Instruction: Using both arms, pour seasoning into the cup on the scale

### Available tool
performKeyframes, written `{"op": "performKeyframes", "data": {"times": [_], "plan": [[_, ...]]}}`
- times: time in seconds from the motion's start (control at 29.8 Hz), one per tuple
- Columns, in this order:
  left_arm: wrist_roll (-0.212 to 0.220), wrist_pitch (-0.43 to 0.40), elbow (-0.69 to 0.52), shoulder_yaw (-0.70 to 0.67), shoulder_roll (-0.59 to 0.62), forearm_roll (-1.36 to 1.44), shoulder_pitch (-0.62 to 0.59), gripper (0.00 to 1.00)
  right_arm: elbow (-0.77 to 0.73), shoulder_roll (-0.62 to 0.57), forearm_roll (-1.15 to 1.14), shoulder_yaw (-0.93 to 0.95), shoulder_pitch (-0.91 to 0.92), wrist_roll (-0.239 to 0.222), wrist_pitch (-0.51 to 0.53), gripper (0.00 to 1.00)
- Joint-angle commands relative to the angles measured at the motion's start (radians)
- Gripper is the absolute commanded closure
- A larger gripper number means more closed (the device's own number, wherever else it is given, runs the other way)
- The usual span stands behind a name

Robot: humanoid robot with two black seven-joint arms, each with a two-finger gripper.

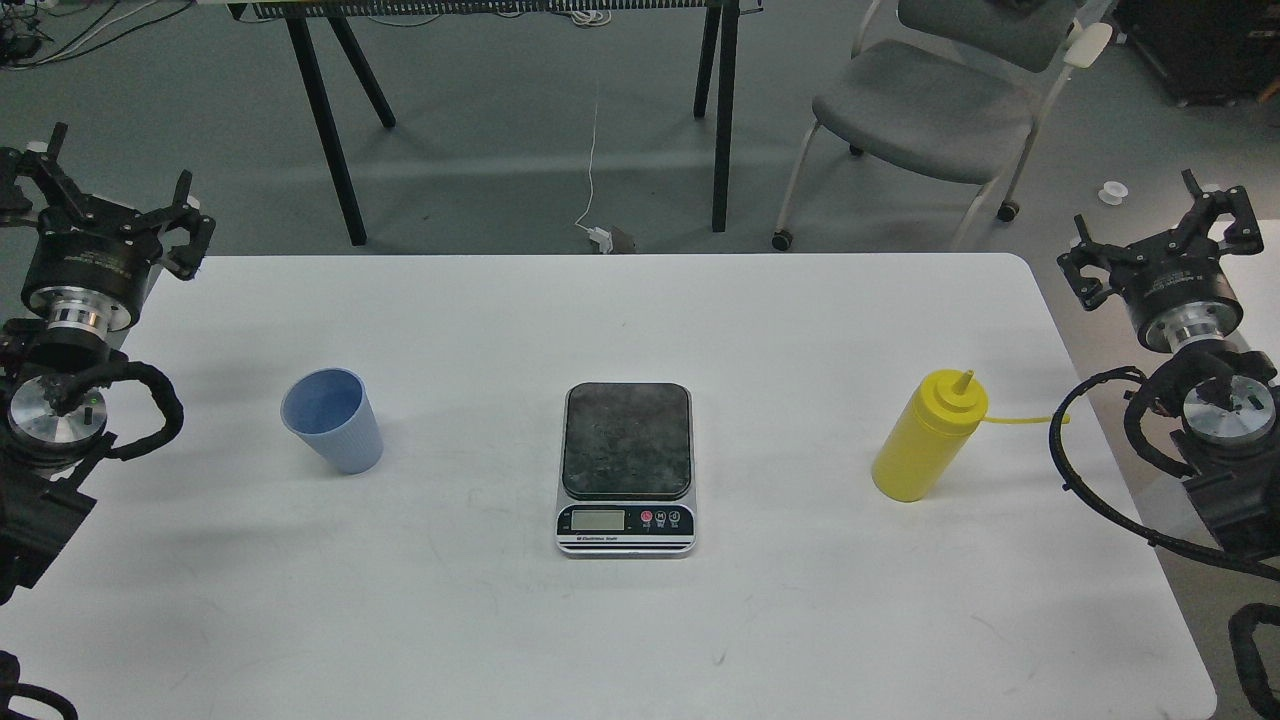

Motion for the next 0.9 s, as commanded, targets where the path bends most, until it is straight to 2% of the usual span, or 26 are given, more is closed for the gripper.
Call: {"op": "performKeyframes", "data": {"times": [0.0,0.23,0.4,0.5,0.67,0.87], "plan": [[-0.004,0.0,-0.003,0.0,0.0,0.001,0.003,0.01,0.013,0.0,0.0,0.004,-0.001,0.001,0.0,0.0],[-0.007,0.0,-0.042,-0.002,0.037,0.0,0.016,0.01,0.015,-0.002,0.0,0.004,-0.014,0.001,0.0,0.0],[0.018,0.0,-0.059,0.015,0.133,0.024,0.014,0.01,0.015,-0.003,0.002,0.03,-0.045,0.003,0.0,0.0],[0.015,0.0,-0.086,0.032,0.187,0.136,0.013,0.01,0.029,-0.008,0.002,0.06,-0.063,0.001,0.0,0.0],[-0.045,0.0,-0.238,0.037,0.274,0.462,0.016,0.01,0.108,-0.062,0.0,0.086,-0.077,0.003,0.0,0.0],[-0.047,0.0,-0.457,0.058,0.362,0.878,0.02,0.01,0.136,-0.08,0.0,0.095,-0.091,0.001,0.0,0.0]]}}
